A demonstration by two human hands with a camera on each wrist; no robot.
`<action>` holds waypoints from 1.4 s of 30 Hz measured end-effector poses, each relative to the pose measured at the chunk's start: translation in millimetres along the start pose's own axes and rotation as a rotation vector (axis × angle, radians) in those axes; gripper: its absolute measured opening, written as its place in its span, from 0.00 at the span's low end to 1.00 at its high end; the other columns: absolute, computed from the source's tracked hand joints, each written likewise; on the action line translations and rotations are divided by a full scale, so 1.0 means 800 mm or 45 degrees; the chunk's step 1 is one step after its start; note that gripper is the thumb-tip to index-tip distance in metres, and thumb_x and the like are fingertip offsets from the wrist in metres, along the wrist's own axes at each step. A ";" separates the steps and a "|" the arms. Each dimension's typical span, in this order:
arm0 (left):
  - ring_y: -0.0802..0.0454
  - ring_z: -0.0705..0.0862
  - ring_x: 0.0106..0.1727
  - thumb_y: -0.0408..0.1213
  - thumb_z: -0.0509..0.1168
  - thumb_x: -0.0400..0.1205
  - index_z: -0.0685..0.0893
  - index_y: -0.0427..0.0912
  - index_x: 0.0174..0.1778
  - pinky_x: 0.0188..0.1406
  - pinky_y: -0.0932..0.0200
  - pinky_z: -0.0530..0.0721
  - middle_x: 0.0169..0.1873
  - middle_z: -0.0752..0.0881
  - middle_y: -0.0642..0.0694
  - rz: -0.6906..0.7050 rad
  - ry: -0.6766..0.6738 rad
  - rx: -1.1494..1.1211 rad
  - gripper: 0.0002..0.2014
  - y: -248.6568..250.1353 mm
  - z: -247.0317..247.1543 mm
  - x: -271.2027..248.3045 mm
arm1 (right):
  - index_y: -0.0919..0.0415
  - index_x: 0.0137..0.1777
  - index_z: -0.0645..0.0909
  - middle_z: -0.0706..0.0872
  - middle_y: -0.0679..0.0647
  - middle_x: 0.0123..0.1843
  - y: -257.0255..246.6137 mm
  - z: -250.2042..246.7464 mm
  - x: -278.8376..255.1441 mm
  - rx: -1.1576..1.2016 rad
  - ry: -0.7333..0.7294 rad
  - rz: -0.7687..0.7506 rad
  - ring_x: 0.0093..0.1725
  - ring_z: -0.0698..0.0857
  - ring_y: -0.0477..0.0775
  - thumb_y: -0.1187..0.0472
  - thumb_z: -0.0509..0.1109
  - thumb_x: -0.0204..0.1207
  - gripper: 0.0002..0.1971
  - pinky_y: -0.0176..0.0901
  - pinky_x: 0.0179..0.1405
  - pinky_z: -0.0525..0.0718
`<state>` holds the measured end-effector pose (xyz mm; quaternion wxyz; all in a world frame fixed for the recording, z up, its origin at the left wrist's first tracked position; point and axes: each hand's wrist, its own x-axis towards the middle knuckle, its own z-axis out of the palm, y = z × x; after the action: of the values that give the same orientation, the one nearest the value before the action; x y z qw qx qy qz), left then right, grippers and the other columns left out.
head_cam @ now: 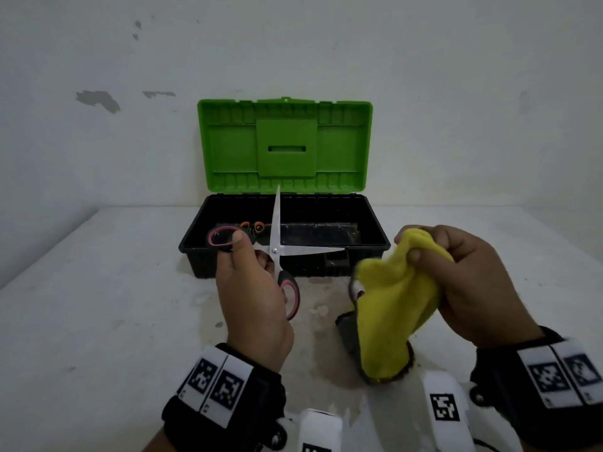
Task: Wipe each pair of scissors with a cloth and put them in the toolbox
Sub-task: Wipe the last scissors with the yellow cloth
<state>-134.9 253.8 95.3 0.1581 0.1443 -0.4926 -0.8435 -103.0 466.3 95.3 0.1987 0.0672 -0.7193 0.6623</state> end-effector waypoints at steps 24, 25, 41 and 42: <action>0.57 0.67 0.55 0.54 0.56 0.88 0.81 0.46 0.64 0.40 0.41 0.82 0.37 0.80 0.37 0.078 -0.071 -0.014 0.19 -0.010 0.005 -0.015 | 0.59 0.48 0.91 0.89 0.51 0.45 -0.023 0.119 0.000 -1.025 -0.156 -0.779 0.45 0.86 0.51 0.59 0.74 0.76 0.06 0.48 0.46 0.87; 0.45 0.75 0.36 0.54 0.56 0.88 0.81 0.45 0.64 0.33 0.47 0.78 0.32 0.76 0.45 0.081 -0.087 -0.006 0.19 -0.010 0.005 -0.013 | 0.59 0.49 0.91 0.89 0.52 0.46 -0.024 0.119 -0.002 -1.044 -0.171 -0.766 0.46 0.86 0.52 0.57 0.76 0.75 0.08 0.48 0.46 0.87; 0.63 0.65 0.22 0.49 0.54 0.90 0.83 0.56 0.51 0.29 0.59 0.67 0.22 0.67 0.58 0.130 -0.134 -0.024 0.12 -0.004 0.001 -0.021 | 0.61 0.45 0.91 0.88 0.53 0.42 -0.021 0.119 -0.001 -1.097 -0.120 -0.839 0.43 0.85 0.52 0.65 0.76 0.75 0.03 0.49 0.43 0.86; 0.62 0.65 0.23 0.49 0.54 0.90 0.83 0.57 0.50 0.28 0.58 0.67 0.22 0.67 0.58 0.136 -0.127 -0.016 0.12 -0.005 0.001 -0.020 | 0.61 0.44 0.91 0.88 0.53 0.42 -0.021 0.122 -0.002 -1.083 -0.116 -0.845 0.43 0.85 0.53 0.65 0.75 0.75 0.03 0.48 0.43 0.86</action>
<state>-121.3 262.6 93.5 0.1789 0.0745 -0.5016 -0.8431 -114.7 368.1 106.2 0.3754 0.2331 -0.8720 0.2106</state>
